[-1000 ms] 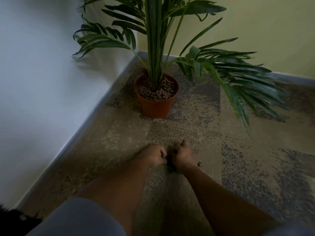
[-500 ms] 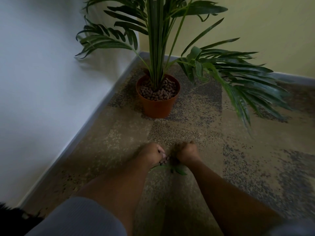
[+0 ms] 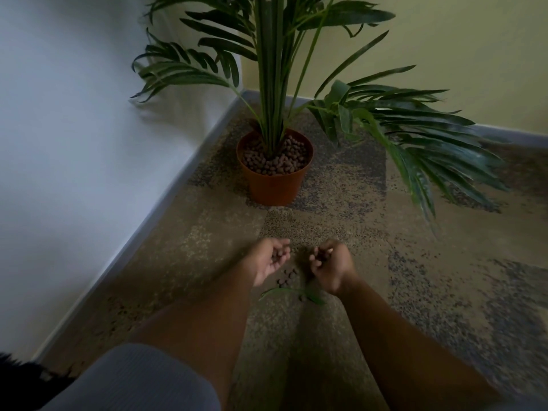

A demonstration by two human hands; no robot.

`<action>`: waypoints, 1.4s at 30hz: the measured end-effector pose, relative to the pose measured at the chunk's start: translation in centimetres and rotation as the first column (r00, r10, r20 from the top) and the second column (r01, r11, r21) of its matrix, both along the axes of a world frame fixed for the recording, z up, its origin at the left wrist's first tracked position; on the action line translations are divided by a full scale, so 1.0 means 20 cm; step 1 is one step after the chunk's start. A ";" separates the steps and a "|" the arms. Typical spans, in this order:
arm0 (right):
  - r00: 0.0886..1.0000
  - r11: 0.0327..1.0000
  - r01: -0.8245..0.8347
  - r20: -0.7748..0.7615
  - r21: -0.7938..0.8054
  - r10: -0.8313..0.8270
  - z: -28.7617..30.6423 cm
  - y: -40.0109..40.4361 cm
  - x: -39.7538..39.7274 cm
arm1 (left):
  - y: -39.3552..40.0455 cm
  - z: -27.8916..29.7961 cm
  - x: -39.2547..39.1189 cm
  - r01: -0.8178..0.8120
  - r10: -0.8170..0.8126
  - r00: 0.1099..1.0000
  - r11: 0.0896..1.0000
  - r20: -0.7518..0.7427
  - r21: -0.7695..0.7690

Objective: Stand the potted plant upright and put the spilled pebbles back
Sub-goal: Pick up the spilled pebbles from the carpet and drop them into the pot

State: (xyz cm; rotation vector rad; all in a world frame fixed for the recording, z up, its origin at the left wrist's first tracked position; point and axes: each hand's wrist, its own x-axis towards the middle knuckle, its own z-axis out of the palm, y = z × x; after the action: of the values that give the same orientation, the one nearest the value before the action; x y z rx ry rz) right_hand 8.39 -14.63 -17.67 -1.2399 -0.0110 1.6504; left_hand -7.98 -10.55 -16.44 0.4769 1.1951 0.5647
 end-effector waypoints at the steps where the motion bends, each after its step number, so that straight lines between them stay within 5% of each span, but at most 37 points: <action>1: 1.000 1.000 -0.010 0.001 0.022 0.010 0.01 0.01 0.00 | 0.01 0.01 -0.01 -0.068 0.069 0.996 0.997 0.052 -0.025; 12: 1.000 0.994 0.020 0.011 0.111 -0.021 0.08 0.07 -0.07 | 0.11 0.07 -0.03 -0.416 0.431 0.898 0.898 0.094 -0.143; 21: 0.978 0.990 0.134 -0.165 0.043 -0.125 0.35 0.27 -0.20 | 0.29 0.36 0.02 -0.687 0.695 0.684 0.716 0.222 -0.125; 25: 0.978 0.977 0.155 -0.164 0.143 -0.131 0.51 0.41 -0.25 | 0.39 0.52 0.03 -0.703 0.686 0.668 0.709 0.290 -0.056; 31: 0.963 0.919 0.175 -0.257 0.352 -0.085 0.73 0.59 -0.29 | 0.53 0.70 0.04 -0.556 0.475 0.760 0.829 0.443 0.064; 35: 0.949 0.919 0.204 -0.299 0.337 -0.101 0.78 0.62 -0.28 | 0.57 0.72 0.01 -0.495 0.396 0.688 0.869 0.608 -0.005; 42: 0.963 0.925 0.211 -0.232 0.317 -0.140 0.73 0.57 -0.24 | 0.54 0.60 0.01 -0.541 0.461 0.729 0.841 0.506 0.015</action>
State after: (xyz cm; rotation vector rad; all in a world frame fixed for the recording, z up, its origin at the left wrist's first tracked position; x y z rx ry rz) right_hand 3.55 -3.28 -3.08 -0.7824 -0.0527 1.5339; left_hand -7.81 0.32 -4.38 0.1120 0.7780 1.1905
